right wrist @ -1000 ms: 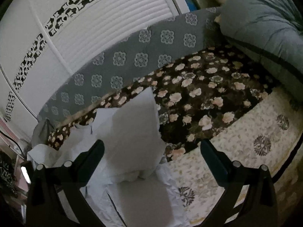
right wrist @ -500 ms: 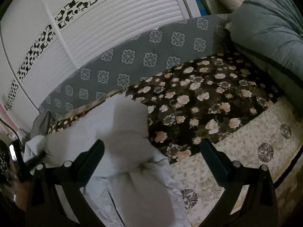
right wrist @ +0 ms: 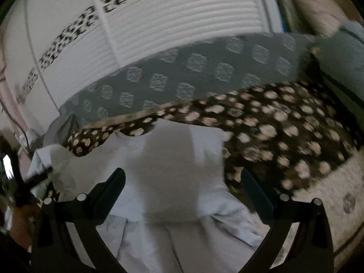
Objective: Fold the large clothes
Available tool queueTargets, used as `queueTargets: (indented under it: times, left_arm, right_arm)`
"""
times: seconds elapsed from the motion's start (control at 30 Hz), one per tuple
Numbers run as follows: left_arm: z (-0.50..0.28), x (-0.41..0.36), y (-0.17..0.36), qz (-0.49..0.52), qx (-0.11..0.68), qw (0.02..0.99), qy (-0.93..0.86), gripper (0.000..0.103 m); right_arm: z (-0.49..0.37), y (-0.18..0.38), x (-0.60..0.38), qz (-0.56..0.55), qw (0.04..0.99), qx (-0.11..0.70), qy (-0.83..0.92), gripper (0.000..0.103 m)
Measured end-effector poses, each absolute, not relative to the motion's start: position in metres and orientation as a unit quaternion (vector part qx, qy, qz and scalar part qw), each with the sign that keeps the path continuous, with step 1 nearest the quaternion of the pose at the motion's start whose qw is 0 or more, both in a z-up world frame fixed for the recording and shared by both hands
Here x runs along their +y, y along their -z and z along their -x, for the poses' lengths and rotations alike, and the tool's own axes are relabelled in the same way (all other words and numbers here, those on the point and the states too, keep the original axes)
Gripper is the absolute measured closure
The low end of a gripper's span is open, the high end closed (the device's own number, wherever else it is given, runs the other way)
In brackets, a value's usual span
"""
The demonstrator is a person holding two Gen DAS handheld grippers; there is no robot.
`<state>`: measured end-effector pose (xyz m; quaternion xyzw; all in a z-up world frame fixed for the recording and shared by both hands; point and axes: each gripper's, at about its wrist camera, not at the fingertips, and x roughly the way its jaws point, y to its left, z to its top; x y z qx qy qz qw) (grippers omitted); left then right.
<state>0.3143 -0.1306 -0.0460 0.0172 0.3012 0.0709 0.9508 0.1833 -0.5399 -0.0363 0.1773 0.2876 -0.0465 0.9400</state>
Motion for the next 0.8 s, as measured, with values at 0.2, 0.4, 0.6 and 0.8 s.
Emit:
queueTargets:
  times: [0.2,0.4,0.6,0.8]
  left_arm:
    - [-0.337,-0.213,0.064,-0.130,0.301,0.945,-0.012,0.003]
    - [-0.378,-0.190,0.146,-0.156,0.390,0.907,-0.032,0.003]
    - [-0.388,-0.178,0.153,-0.141,0.415,0.899,-0.005,0.003]
    - [-0.384,-0.181,0.153,-0.148,0.402,0.904,-0.004,0.003]
  right_arm:
    - [-0.208,0.057,-0.504,-0.097,0.960,0.257,0.058,0.002]
    - [-0.272,0.134,-0.488,-0.110,0.916,0.386,0.019,0.001]
    - [-0.281,0.147,-0.480,-0.070,0.907,0.414,0.033,0.001]
    - [-0.279,0.149,-0.479,-0.064,0.909,0.409,0.040,0.001]
